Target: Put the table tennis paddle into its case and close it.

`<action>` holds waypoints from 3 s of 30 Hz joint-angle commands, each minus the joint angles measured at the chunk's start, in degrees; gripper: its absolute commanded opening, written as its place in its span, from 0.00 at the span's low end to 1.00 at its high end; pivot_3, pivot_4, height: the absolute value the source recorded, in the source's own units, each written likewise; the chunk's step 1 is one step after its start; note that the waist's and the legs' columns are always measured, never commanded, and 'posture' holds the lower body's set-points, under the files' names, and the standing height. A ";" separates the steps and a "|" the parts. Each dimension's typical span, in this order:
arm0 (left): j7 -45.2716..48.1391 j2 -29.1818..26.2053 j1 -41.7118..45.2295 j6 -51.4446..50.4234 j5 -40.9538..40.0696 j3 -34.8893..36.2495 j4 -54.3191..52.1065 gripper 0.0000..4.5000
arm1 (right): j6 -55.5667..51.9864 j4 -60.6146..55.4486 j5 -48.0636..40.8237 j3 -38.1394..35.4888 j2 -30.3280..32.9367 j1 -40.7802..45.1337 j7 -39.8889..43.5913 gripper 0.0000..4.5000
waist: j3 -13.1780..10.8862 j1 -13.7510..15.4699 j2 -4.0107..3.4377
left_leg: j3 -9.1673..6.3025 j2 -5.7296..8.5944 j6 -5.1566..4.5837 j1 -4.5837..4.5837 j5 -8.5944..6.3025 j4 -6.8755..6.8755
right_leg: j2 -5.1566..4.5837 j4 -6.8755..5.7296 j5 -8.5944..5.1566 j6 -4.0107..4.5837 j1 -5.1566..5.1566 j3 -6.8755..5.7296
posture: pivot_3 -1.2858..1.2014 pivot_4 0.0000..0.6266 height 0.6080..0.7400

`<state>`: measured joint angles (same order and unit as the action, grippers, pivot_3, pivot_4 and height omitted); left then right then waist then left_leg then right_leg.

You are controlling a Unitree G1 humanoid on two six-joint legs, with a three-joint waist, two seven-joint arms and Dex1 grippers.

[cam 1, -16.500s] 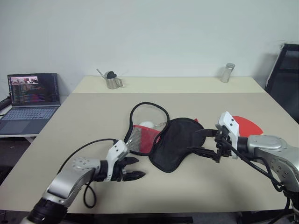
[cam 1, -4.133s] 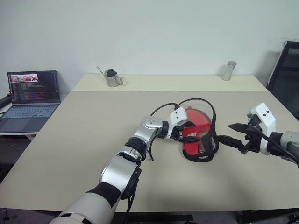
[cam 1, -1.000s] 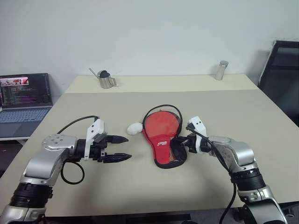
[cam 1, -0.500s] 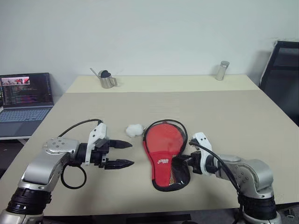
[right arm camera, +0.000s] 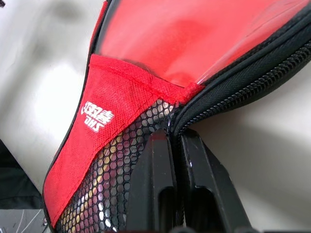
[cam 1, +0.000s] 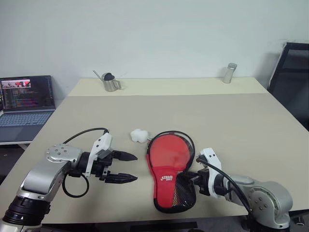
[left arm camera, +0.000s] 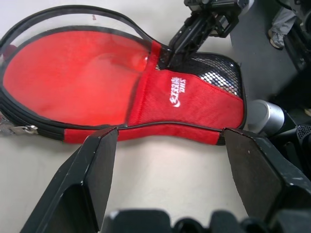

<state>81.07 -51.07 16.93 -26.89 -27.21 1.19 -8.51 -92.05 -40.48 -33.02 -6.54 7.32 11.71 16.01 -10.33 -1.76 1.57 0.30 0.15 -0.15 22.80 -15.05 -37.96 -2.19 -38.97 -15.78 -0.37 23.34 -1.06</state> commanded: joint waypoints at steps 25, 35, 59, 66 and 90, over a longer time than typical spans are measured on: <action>2.15 0.35 2.96 5.32 0.77 -3.16 3.38 0.83 | -0.45 -5.12 -8.38 -4.12 1.33 -1.96 -9.32 0.47 | 0.00 0.04 0.00 | -0.01 0.01 0.00 0.00 0.00 0.00 | 0.01 0.01 -0.01 -0.02 0.00 -0.01 | 0.52 0.24 1.00; -1.41 2.34 4.51 5.58 0.44 -1.54 5.75 0.83 | 2.38 -9.37 -14.77 -8.26 14.08 5.57 0.81 1.00 | 0.00 0.00 0.00 | 0.00 0.02 -0.01 -0.01 0.00 -0.01 | 0.01 0.01 -0.02 -0.04 -0.02 0.00 | 0.52 0.24 1.00; -22.76 7.76 17.24 4.33 12.31 -0.69 23.73 0.83 | 49.01 16.46 12.51 25.66 18.90 9.47 14.80 1.00 | 0.02 0.16 0.10 | -0.08 0.04 -0.01 0.03 0.00 -0.09 | -0.01 -0.02 0.00 -0.02 -0.03 -0.11 | 0.52 0.24 1.00; -25.98 12.51 27.09 9.27 18.47 -4.39 39.11 1.00 | 49.52 17.99 15.39 26.15 15.40 9.82 13.78 1.00 | 0.01 0.37 0.13 | -0.12 0.07 0.00 0.05 0.01 -0.11 | -0.02 -0.03 0.01 -0.01 -0.03 -0.14 | 0.52 0.24 1.00; -17.97 21.52 38.63 23.66 28.24 -9.49 69.21 1.00 | 47.17 17.95 18.87 26.35 10.93 9.69 11.30 1.00 | 0.06 0.33 0.21 | -0.19 0.13 0.00 0.05 0.01 -0.19 | -0.06 -0.07 0.01 -0.02 -0.08 -0.24 | 0.52 0.24 1.00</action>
<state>64.14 -29.92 54.84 -3.44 0.41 -8.70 59.67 -44.80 -21.21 -14.46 20.39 18.69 21.02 27.46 -10.28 -1.42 1.78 0.10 0.29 -0.16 22.85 -15.04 -38.15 -2.25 -39.04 -15.77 -0.38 23.26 -1.30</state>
